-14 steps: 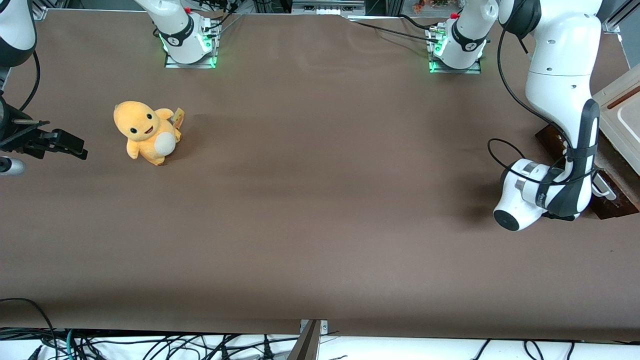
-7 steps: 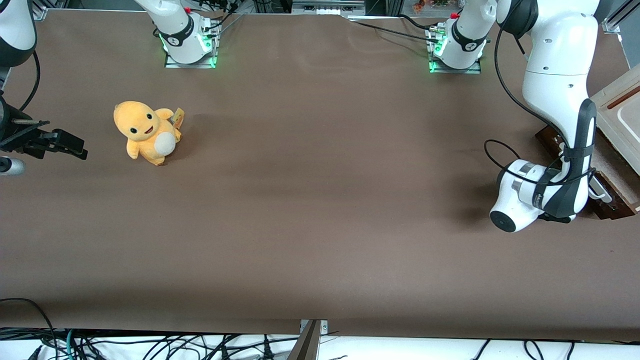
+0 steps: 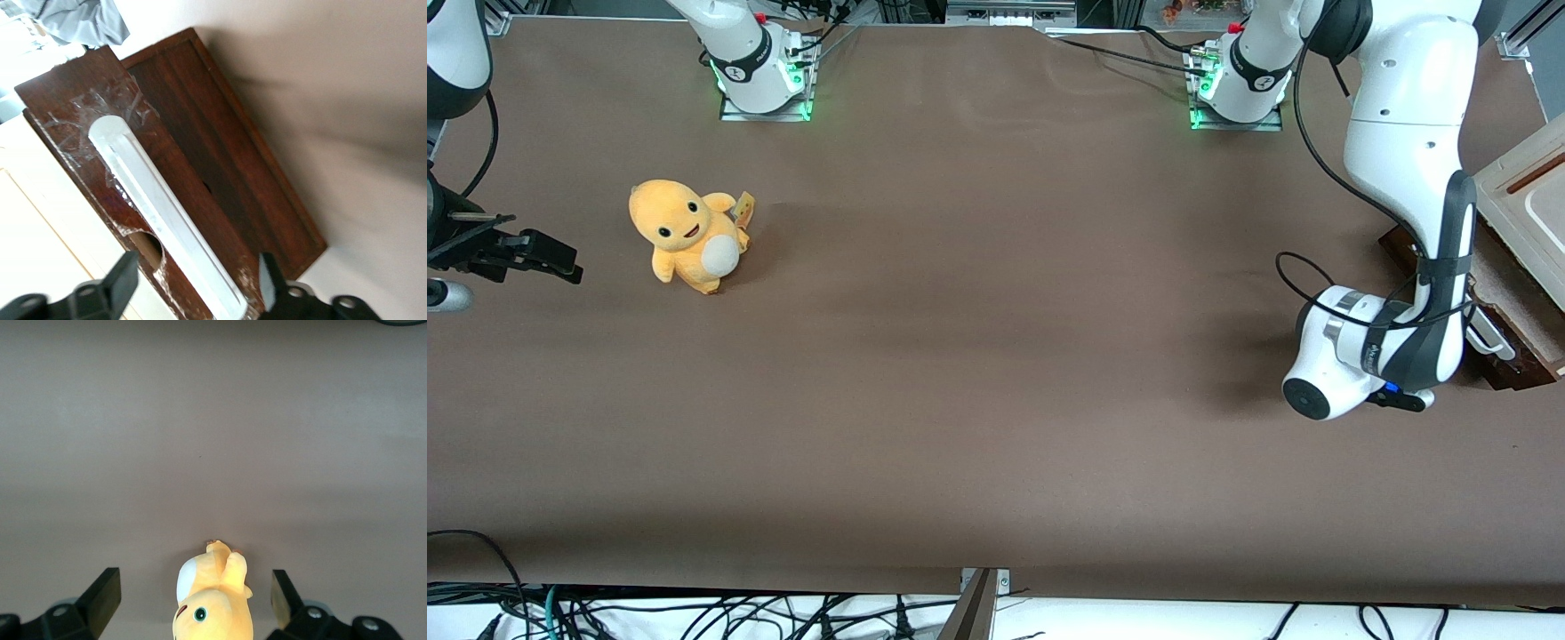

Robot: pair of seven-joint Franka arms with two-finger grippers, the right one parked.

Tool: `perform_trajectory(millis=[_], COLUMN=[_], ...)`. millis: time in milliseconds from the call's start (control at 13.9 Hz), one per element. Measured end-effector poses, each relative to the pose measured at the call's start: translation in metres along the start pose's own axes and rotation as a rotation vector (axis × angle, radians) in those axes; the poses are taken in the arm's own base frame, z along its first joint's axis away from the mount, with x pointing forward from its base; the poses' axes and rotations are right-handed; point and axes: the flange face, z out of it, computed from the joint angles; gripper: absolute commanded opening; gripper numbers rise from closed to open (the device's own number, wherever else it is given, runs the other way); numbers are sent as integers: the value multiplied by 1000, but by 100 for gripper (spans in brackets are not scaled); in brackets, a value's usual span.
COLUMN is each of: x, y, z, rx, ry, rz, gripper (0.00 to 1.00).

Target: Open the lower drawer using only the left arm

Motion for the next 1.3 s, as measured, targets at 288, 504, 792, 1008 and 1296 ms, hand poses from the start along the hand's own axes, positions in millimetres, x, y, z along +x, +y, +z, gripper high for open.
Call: perform_trajectory(millis=[288, 504, 792, 1008, 1296], x=[-15, -44, -96, -137, -168], y=[-38, -77, -157, -195, -218], z=[-57, -96, -117, -137, -151], rx=[-278, -530, -850, -959, -999], ry=[53, 102, 191, 283, 361], rz=[-37, -55, -68, -40, 0], gripper=[100, 100, 100, 100, 100])
